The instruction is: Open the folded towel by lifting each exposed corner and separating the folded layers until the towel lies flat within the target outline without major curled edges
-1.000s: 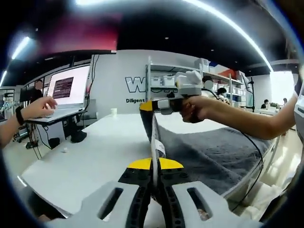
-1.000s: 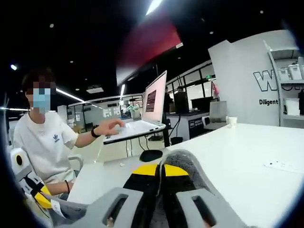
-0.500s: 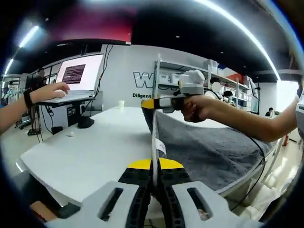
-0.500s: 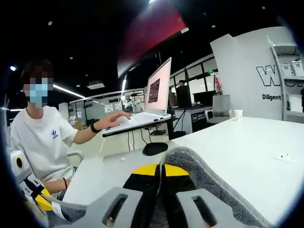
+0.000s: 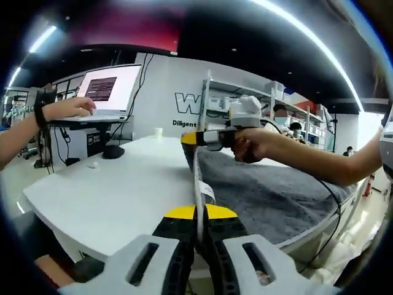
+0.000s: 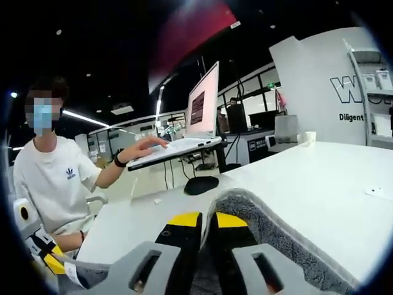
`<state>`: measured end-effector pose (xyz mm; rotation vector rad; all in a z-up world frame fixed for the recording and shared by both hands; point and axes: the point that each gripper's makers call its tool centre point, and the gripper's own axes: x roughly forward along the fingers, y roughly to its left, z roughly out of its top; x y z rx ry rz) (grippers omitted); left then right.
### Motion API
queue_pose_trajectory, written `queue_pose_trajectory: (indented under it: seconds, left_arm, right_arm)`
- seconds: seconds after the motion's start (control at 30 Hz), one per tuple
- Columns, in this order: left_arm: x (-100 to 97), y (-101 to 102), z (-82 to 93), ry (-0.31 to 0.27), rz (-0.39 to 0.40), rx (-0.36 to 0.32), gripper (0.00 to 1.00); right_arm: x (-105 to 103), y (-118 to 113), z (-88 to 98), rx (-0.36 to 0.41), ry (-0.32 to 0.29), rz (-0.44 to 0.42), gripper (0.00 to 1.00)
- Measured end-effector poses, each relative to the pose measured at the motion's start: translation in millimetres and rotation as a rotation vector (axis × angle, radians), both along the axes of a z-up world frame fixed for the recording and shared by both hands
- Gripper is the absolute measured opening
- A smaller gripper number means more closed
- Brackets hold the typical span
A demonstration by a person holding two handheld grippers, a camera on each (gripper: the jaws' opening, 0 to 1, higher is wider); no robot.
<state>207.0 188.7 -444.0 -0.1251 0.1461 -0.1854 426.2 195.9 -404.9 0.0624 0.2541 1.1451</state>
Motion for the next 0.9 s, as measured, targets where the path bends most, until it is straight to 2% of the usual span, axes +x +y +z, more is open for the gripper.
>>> queue_pose_trajectory:
  seconds: [0.07, 0.2, 0.3, 0.4, 0.57, 0.67, 0.7, 0.73, 0.77, 0.87, 0.9]
  left_arm:
    - [-0.2, 0.6, -0.9, 0.0, 0.0, -0.001, 0.02]
    - [-1.9, 5.1, -4.7, 0.007, 0.012, 0.01, 0.04]
    - [-4.3, 13.4, -5.8, 0.005, 0.04, 0.001, 0.1]
    - [-5.7, 23.4, -6.7, 0.006, 0.08, -0.021, 0.15]
    - [-7.4, 34.5, -4.0, -0.01, 0.118, -0.004, 0.12]
    - [-7.6, 35.3, -1.3, -0.023, 0.118, 0.013, 0.09]
    - [-7.8, 34.5, -0.3, -0.024, 0.113, 0.036, 0.08]
    - [-7.2, 31.5, 2.9, -0.041, 0.095, 0.097, 0.06]
    - [-6.7, 27.7, 4.2, -0.05, 0.08, 0.115, 0.04]
    - [-5.0, 10.5, 5.1, -0.058, 0.006, 0.133, 0.01]
    - [-3.1, 3.8, 1.2, -0.039, -0.019, 0.121, 0.01]
  right_arm:
    - [0.3, 2.0, -2.7, -0.007, 0.001, 0.009, 0.05]
    - [-0.9, 4.9, -8.4, -0.018, -0.001, 0.023, 0.23]
    - [-2.7, 6.8, -14.4, -0.032, -0.001, 0.043, 0.26]
    - [-2.5, 7.9, -17.7, -0.037, 0.006, 0.052, 0.27]
    - [7.5, 6.2, -23.3, -0.044, 0.017, 0.023, 0.23]
    - [17.5, 6.1, -33.0, -0.066, 0.025, 0.004, 0.2]
    - [20.6, 6.3, -35.1, -0.069, 0.028, -0.001, 0.2]
    - [23.8, 6.6, -37.2, -0.072, 0.032, -0.005, 0.2]
    - [26.0, 6.7, -39.4, -0.077, 0.034, -0.009, 0.19]
    - [29.1, 6.1, -48.1, -0.093, 0.045, -0.015, 0.19]
    - [27.4, 4.0, -53.4, -0.105, 0.052, -0.018, 0.19]
